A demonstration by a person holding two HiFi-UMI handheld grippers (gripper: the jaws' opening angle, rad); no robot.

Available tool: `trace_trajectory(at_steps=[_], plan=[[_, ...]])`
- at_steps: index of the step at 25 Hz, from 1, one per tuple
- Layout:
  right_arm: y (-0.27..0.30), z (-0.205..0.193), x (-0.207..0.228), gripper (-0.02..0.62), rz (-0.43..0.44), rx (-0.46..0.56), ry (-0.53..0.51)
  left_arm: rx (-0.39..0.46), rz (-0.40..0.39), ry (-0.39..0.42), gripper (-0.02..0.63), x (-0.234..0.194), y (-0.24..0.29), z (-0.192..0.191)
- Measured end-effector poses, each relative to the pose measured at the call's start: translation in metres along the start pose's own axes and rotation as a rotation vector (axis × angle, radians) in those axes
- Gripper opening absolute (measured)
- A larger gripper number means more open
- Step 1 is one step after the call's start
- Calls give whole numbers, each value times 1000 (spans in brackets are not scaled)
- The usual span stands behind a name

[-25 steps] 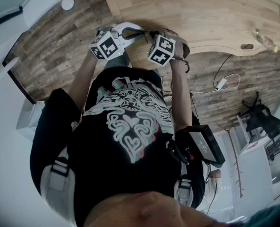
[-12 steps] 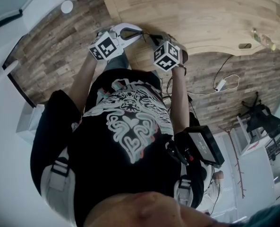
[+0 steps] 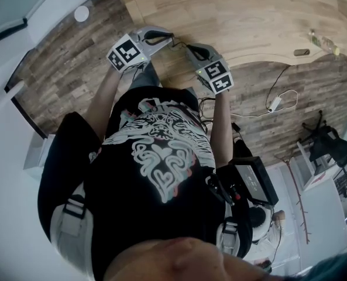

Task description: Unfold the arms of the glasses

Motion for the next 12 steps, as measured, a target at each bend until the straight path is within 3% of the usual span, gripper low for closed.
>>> trace_trajectory(at_steps=[12], plan=[[-31,-5,23,2,12,335,370,25,10,-364,-3,-30,1,-15]])
Point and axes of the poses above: the fingertips, and each gripper's own axes: y forward along the fingers, x to its right, z out of its top, the point moved 4 cm from there along -y, backward along the fingers, and after that the axes turned 6 degrees about -y, right-handed, at the moved point
